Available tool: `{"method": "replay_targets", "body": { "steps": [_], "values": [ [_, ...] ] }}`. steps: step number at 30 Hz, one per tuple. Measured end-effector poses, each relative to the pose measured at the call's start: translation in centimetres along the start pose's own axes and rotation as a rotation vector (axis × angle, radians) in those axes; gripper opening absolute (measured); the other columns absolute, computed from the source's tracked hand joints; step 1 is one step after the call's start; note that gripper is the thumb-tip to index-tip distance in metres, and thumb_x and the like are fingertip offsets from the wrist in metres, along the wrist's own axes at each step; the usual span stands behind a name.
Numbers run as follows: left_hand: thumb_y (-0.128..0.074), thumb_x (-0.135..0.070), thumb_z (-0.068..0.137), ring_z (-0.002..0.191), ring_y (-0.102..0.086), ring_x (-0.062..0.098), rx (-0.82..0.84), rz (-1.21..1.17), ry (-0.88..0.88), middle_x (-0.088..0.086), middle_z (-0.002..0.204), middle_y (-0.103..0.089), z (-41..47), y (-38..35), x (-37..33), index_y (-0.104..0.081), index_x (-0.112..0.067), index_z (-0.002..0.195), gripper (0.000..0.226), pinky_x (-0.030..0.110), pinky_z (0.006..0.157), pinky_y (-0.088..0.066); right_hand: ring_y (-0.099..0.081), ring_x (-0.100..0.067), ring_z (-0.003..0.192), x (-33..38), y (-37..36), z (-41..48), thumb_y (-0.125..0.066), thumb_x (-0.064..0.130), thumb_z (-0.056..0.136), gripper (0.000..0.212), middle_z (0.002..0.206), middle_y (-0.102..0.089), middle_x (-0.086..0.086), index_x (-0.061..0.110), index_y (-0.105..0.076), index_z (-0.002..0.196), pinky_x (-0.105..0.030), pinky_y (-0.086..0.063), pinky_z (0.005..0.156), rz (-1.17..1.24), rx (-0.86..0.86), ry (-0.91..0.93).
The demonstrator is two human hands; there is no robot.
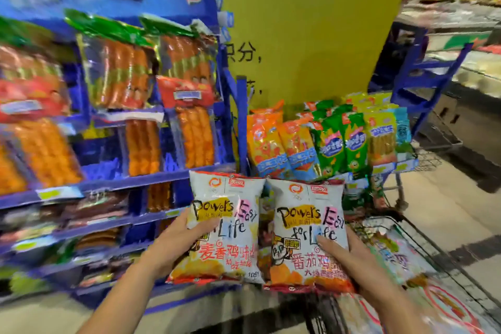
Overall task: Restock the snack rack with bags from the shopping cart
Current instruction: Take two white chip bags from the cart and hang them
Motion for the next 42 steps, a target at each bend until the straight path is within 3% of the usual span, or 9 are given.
{"method": "replay_targets", "body": {
  "steps": [3,6,12,18,22,27,30,34,42],
  "values": [
    [-0.092,-0.063,0.063,0.124,-0.066,0.019,-0.137,-0.069,-0.027,-0.010,0.134,-0.070,-4.5,7.8,1.7,-0.055,-0.041,0.140,0.089,0.050,0.112,-0.046,-0.069,-0.020,0.118,0.8,-7.0,2.2,-0.090,0.062,0.066,0.073,0.130,-0.070,0.012,0.051,-0.058,0.131,-0.052,-0.050,0.105,-0.090,0.146,0.017],
    [-0.094,-0.064,0.058,0.121,-0.068,0.027,-0.313,-0.169,-0.054,0.000,0.136,-0.069,-10.2,15.4,3.6,-0.058,-0.039,0.138,0.091,0.054,0.107,-0.050,-0.062,-0.022,0.128,0.5,-14.5,3.9,-0.087,0.068,0.066,0.079,0.141,-0.063,0.012,0.054,-0.053,0.136,-0.055,-0.046,0.110,-0.161,0.284,0.017],
    [-0.100,-0.059,0.037,0.108,-0.075,0.033,-0.551,-0.303,-0.092,0.009,0.119,-0.077,-24.8,27.8,7.2,-0.057,-0.026,0.135,0.113,0.053,0.098,-0.056,-0.073,-0.026,0.111,1.7,-36.1,-0.4,-0.090,0.052,0.061,0.081,0.122,-0.075,0.000,0.032,-0.059,0.133,-0.052,-0.051,0.104,-0.174,0.584,-0.002],
    [-0.097,-0.046,0.061,0.101,-0.076,0.032,-0.822,-0.418,-0.136,0.012,0.117,-0.077,-40.7,39.9,13.0,-0.056,-0.018,0.138,0.092,0.042,0.081,-0.063,-0.073,-0.033,0.110,-0.7,-56.5,-6.3,-0.095,0.039,0.070,0.079,0.123,-0.074,-0.008,0.026,-0.056,0.137,-0.055,-0.052,0.102,-0.204,0.831,-0.011],
    [-0.102,-0.051,0.043,0.110,-0.073,0.040,-0.932,-0.501,-0.176,0.017,0.124,-0.073,-49.8,45.9,16.6,-0.057,-0.022,0.135,0.106,0.055,0.092,-0.059,-0.073,-0.031,0.109,-1.8,-67.7,-11.4,-0.087,0.032,0.081,0.064,0.123,-0.074,-0.005,0.028,-0.055,0.136,-0.054,-0.053,0.101,-0.250,0.984,0.003],
    [-0.078,-0.032,0.088,0.114,-0.071,0.041,-1.041,-0.542,-0.187,0.017,0.128,-0.072,-59.5,50.5,20.3,-0.053,-0.019,0.141,0.060,0.058,0.100,-0.054,-0.075,-0.030,0.104,-2.7,-79.7,-17.5,-0.082,0.026,0.084,0.055,0.119,-0.076,-0.001,0.030,-0.055,0.132,-0.050,-0.058,0.092,-0.281,1.145,0.025],
    [-0.066,-0.023,0.094,0.112,-0.072,0.040,-1.156,-0.547,-0.189,0.016,0.127,-0.072,-64.3,53.1,21.8,-0.055,-0.019,0.138,0.046,0.053,0.092,-0.059,-0.076,-0.028,0.100,-2.9,-86.4,-20.5,-0.078,0.021,0.084,0.049,0.113,-0.078,-0.002,0.028,-0.058,0.128,-0.043,-0.061,0.083,-0.302,1.246,0.023],
    [-0.065,-0.027,0.095,0.099,-0.077,0.032,-1.330,-0.491,-0.147,0.011,0.117,-0.077,-69.1,57.2,22.7,-0.060,-0.023,0.129,0.035,0.044,0.082,-0.061,-0.075,-0.031,0.103,-4.4,-95.9,-22.2,-0.080,0.024,0.080,0.056,0.116,-0.077,-0.005,0.027,-0.059,0.132,-0.047,-0.057,0.091,-0.308,1.356,0.000],
    [-0.066,-0.034,0.095,0.110,-0.072,0.040,-1.476,-0.554,-0.170,0.014,0.126,-0.073,-74.3,69.1,23.8,-0.053,-0.017,0.142,0.050,0.054,0.097,-0.056,-0.076,-0.029,0.102,-6.1,-115.5,-23.7,-0.092,0.033,0.072,0.070,0.115,-0.078,-0.003,0.029,-0.058,0.133,-0.050,-0.058,0.094,-0.301,1.558,-0.007]
  ]
}}
Point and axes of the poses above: each hand's wrist, its own z-axis towards the middle knuckle, its own y-axis out of the back of the hand, x = y × z, the point moved 6 cm from there along z, towards the middle knuckle
